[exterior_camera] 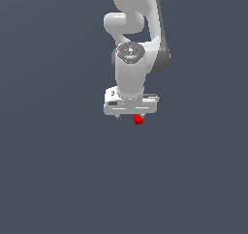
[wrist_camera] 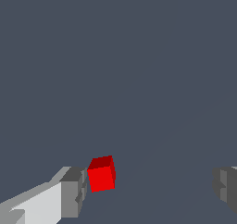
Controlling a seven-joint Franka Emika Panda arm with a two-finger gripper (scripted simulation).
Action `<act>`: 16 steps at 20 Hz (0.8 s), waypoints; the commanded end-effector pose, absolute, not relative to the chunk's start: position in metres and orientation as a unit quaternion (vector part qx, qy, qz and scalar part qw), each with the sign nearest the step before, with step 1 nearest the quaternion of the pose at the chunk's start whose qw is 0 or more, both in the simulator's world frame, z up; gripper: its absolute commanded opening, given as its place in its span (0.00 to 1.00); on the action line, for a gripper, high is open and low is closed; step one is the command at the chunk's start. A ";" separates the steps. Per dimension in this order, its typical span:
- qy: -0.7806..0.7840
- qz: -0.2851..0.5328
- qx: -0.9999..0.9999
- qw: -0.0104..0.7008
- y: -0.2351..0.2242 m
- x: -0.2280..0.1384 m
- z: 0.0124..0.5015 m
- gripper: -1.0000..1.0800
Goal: Pick up the red cube and move it to a goal position.
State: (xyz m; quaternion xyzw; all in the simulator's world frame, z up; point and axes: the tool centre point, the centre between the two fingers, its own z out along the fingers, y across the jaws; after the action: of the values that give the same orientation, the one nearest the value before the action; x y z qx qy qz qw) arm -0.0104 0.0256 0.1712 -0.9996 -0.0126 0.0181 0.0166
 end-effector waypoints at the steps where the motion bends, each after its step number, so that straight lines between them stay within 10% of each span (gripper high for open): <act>1: -0.013 0.018 -1.000 0.017 0.026 -0.010 0.171 0.96; 16: -0.044 0.012 -0.999 0.012 0.045 -0.038 0.125 0.96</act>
State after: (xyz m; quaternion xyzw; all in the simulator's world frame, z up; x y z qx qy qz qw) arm -0.0331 0.0413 0.1338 -0.9991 -0.0378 0.0131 0.0126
